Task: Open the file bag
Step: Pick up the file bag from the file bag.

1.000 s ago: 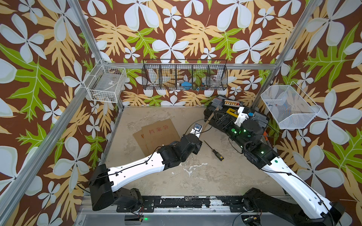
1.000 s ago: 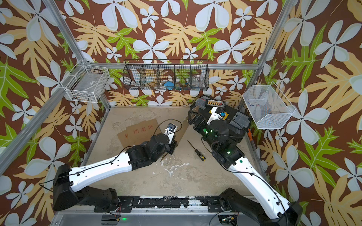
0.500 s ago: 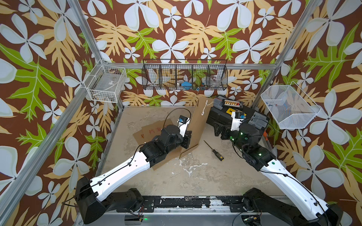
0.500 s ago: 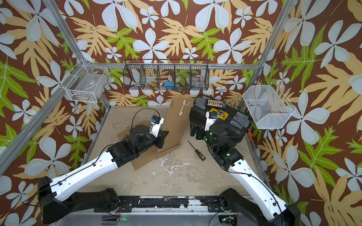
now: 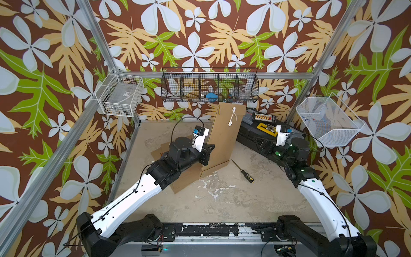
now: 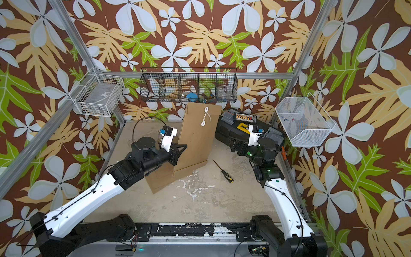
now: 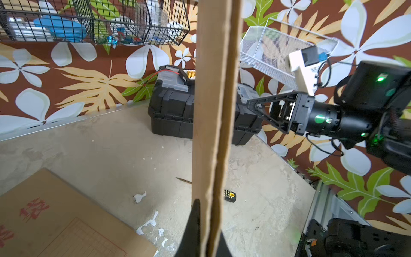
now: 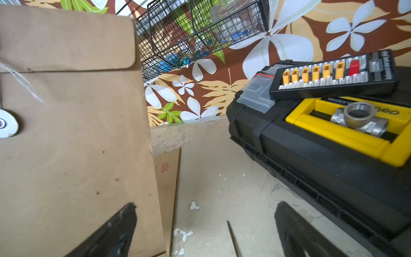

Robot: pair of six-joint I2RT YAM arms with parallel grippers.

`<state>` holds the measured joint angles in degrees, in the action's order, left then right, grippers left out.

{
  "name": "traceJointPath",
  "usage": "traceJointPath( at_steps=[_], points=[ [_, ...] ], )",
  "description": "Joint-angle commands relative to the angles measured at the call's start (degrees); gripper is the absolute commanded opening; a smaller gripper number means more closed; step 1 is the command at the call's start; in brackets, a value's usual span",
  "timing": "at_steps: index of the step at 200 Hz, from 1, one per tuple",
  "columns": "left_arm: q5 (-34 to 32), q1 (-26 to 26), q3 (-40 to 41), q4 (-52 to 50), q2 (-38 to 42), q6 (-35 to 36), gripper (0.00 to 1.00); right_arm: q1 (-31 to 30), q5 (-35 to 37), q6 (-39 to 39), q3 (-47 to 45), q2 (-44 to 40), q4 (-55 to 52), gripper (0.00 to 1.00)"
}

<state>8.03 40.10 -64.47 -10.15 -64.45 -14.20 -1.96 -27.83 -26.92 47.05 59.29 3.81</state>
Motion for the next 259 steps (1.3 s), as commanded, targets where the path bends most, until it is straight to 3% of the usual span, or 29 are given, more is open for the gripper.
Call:
traceJointPath(
  at_steps=[1,48,107,145,162,192,224,259],
  points=[
    [15.49,-4.67,1.19,3.34,0.75,-3.36,0.00,1.62,-10.82,-3.46,-0.69,0.55,8.10,1.00],
    [31.70,-10.37,1.12,5.14,2.05,-1.18,0.00,2.13,-28.90,-12.85,-2.82,1.42,27.71,1.00],
    [42.52,-11.00,-0.14,7.22,3.42,-0.58,0.00,2.13,-32.71,-15.97,-1.09,-0.35,31.16,1.00],
    [44.78,-11.00,0.92,9.88,4.57,-1.96,0.00,0.84,-36.90,-26.23,-1.39,-0.91,44.47,0.97],
    [44.12,-11.00,0.93,10.40,5.00,-2.51,0.00,0.21,-37.04,-27.91,-0.67,-1.69,46.02,0.91],
    [40.74,-11.00,1.53,9.98,5.65,-1.88,0.00,-0.27,-37.65,-28.28,1.37,-2.52,45.76,0.67],
    [39.12,-11.26,1.46,11.02,4.26,-4.12,0.00,-1.45,-37.91,-28.63,2.41,-3.11,45.52,0.50],
    [34.91,-11.90,1.43,9.68,4.84,-3.36,0.00,-1.54,-37.90,-23.84,3.14,-4.49,39.51,0.41]
  ],
)
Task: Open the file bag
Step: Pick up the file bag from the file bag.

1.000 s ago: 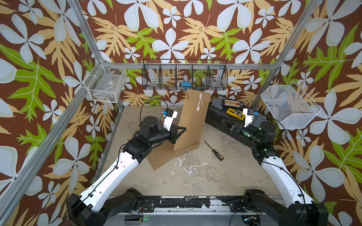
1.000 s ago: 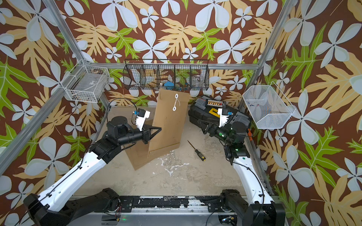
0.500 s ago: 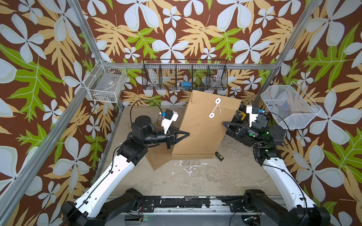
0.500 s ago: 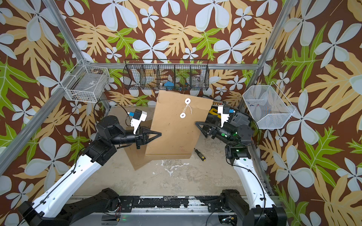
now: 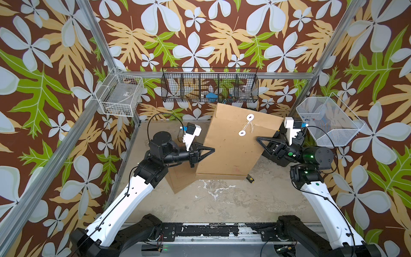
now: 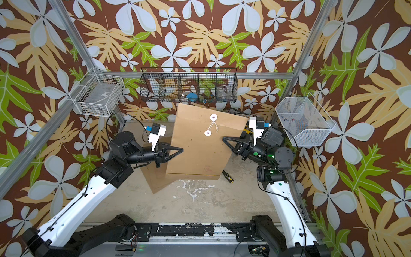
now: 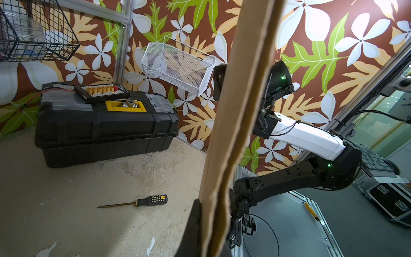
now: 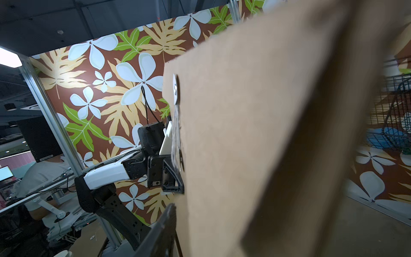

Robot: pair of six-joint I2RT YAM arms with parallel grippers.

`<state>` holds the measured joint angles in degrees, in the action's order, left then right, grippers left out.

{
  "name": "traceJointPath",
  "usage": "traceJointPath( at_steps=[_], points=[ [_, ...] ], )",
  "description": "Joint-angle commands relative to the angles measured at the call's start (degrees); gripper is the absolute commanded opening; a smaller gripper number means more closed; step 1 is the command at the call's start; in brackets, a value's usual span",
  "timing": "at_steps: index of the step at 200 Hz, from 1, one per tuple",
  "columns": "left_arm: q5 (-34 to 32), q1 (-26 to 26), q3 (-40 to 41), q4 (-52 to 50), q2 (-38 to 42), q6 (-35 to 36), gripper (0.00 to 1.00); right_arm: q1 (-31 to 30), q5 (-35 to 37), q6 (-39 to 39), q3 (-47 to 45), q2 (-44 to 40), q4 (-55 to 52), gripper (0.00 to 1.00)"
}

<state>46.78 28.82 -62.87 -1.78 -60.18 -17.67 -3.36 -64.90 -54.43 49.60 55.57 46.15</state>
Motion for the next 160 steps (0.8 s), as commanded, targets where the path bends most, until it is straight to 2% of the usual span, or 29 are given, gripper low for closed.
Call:
traceJointPath(
  at_steps=[1,24,72,101,111,122,138,160],
  points=[
    [-3.95,-0.66,-0.07,1.33,0.59,0.06,0.00,-0.11,-0.79,3.79,0.58,-0.84,-2.95,0.41],
    [-4.44,-1.31,0.69,3.08,0.68,-2.27,0.00,-0.19,-0.71,3.46,0.09,-1.00,-2.88,0.38],
    [-0.77,-1.31,1.37,5.57,0.86,-3.31,0.00,-1.06,-1.55,4.74,0.10,-0.60,-3.50,0.30],
    [0.80,-1.31,1.79,7.69,0.99,-4.54,0.00,-1.30,-1.18,4.88,0.73,-0.27,-4.17,0.12],
    [1.24,-1.31,1.27,7.58,1.02,-4.48,0.10,-1.38,-0.93,5.64,1.12,-0.52,-5.53,0.00],
    [2.28,-1.31,0.43,7.71,0.75,-4.30,0.21,-1.60,-1.06,6.71,1.82,-0.78,-7.34,0.00],
    [3.54,-1.31,-0.50,8.83,0.35,-4.68,0.32,-2.71,-1.76,8.48,2.40,-0.96,-8.56,0.00],
    [5.27,-1.31,-1.71,11.69,-0.69,-6.75,0.37,-4.42,-1.25,10.49,3.24,-0.68,-11.15,0.00]
  ],
)
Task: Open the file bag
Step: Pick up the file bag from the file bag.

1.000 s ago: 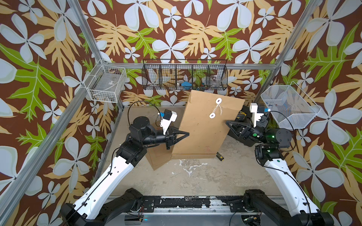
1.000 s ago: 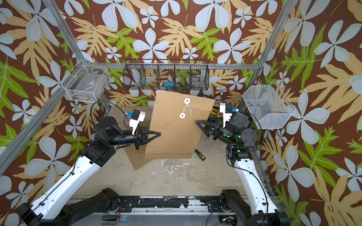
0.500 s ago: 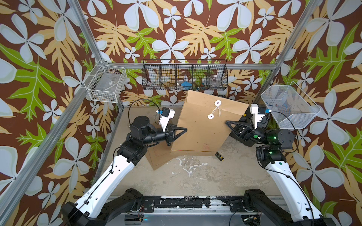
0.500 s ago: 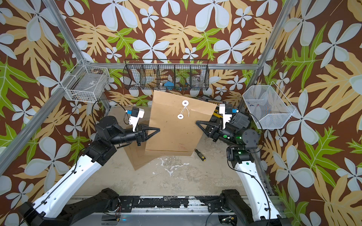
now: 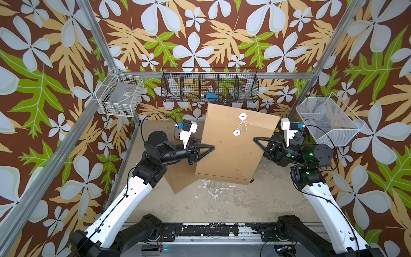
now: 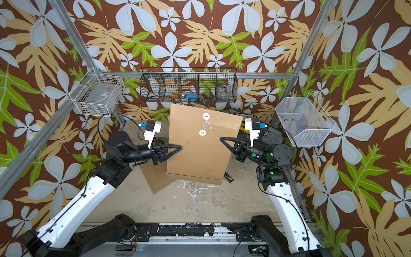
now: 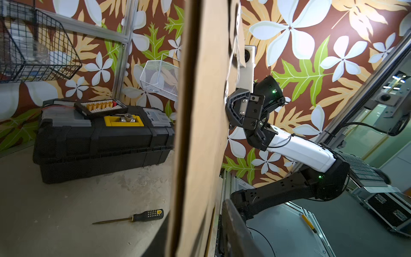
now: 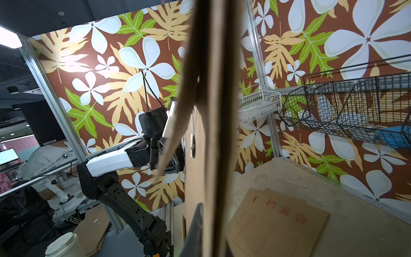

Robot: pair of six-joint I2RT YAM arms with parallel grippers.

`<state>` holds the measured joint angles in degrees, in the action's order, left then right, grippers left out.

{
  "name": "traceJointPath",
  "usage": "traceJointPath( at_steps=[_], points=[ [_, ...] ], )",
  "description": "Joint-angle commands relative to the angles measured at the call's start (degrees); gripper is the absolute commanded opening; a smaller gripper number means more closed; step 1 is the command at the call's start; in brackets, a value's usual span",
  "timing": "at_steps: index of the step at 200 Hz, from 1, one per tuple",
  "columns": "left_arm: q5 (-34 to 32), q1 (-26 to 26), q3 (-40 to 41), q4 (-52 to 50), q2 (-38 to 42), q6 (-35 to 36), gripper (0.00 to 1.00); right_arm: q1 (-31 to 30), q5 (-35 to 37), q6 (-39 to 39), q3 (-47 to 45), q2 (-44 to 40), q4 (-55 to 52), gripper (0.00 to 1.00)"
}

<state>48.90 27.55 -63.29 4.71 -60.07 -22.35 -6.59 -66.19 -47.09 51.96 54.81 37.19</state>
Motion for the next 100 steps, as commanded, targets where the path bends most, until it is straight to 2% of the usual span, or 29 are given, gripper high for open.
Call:
traceJointPath(
  at_steps=[1,100],
  points=[
    [3.18,-0.04,-1.44,5.30,-0.86,-2.17,0.37,-1.22,0.03,3.12,0.86,0.09,-2.28,0.00],
    [5.42,-0.04,-3.77,12.80,-1.20,-7.37,0.31,-3.91,2.73,-0.20,-0.42,-0.03,0.11,0.00]
  ],
)
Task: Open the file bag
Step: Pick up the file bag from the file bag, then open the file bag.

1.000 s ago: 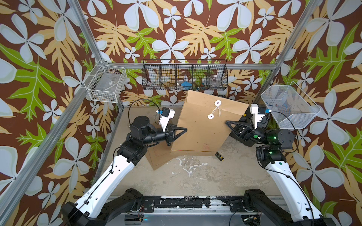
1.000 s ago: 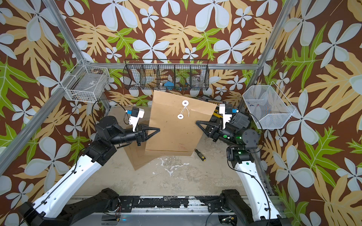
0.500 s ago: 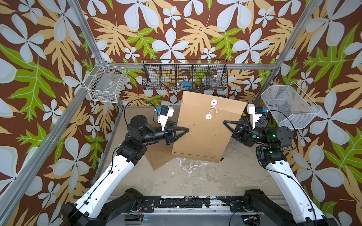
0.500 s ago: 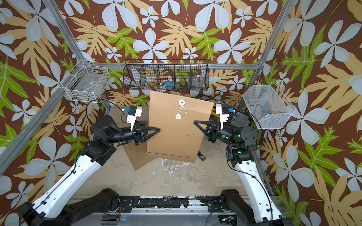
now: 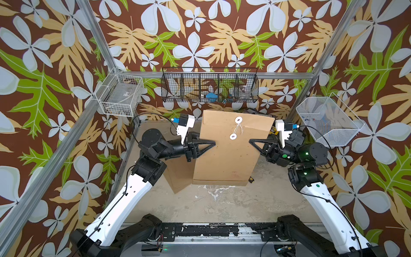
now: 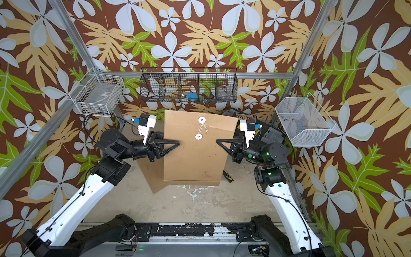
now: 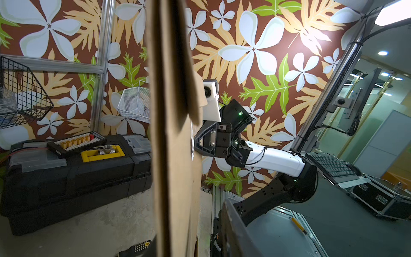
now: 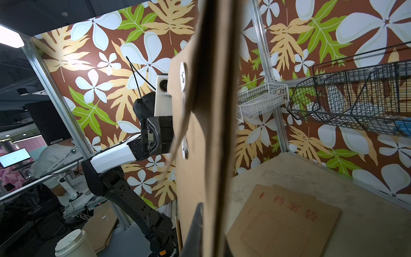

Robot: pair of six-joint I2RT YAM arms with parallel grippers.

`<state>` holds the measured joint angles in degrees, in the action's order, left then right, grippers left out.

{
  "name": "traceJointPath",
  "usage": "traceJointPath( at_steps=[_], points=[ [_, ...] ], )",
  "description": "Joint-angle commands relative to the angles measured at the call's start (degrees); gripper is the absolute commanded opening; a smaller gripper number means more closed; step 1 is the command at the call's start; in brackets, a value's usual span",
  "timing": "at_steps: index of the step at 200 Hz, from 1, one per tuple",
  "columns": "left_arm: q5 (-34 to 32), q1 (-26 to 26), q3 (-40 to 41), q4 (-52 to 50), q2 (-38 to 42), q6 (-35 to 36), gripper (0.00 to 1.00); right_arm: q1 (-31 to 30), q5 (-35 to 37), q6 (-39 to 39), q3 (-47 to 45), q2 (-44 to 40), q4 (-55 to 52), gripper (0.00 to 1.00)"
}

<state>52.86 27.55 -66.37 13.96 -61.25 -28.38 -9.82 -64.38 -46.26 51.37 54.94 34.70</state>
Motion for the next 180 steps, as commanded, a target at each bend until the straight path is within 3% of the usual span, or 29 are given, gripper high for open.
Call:
traceJointPath(
  at_steps=[1,77,132,142,148,163,180],
  points=[
    [1.55,-0.04,-0.69,3.54,-0.01,-1.24,0.31,-0.70,0.87,-0.94,0.24,-0.17,2.54,0.00],
    [0.61,-0.04,-2.28,-3.10,0.71,3.48,0.25,-1.16,1.30,9.46,3.01,-1.34,-10.91,0.00],
    [-0.81,-0.04,-0.93,-5.71,1.72,5.20,0.00,-1.16,1.73,8.53,2.72,-2.60,-10.22,0.00],
    [-1.83,-0.04,-0.72,-6.74,2.08,5.88,0.00,-1.12,2.57,9.98,3.00,-2.92,-12.29,0.00],
    [-2.62,-0.04,-0.65,-7.33,2.46,6.40,0.00,-1.16,3.90,12.15,3.65,-3.14,-15.21,0.08],
    [-5.41,-0.04,-0.74,-9.53,2.98,8.48,0.00,-1.14,8.72,17.90,5.30,-3.88,-22.68,0.41],
    [-8.03,-0.04,-1.10,-11.97,2.88,10.86,0.00,-1.15,15.68,22.11,6.37,-4.80,-28.29,0.61]
  ],
)
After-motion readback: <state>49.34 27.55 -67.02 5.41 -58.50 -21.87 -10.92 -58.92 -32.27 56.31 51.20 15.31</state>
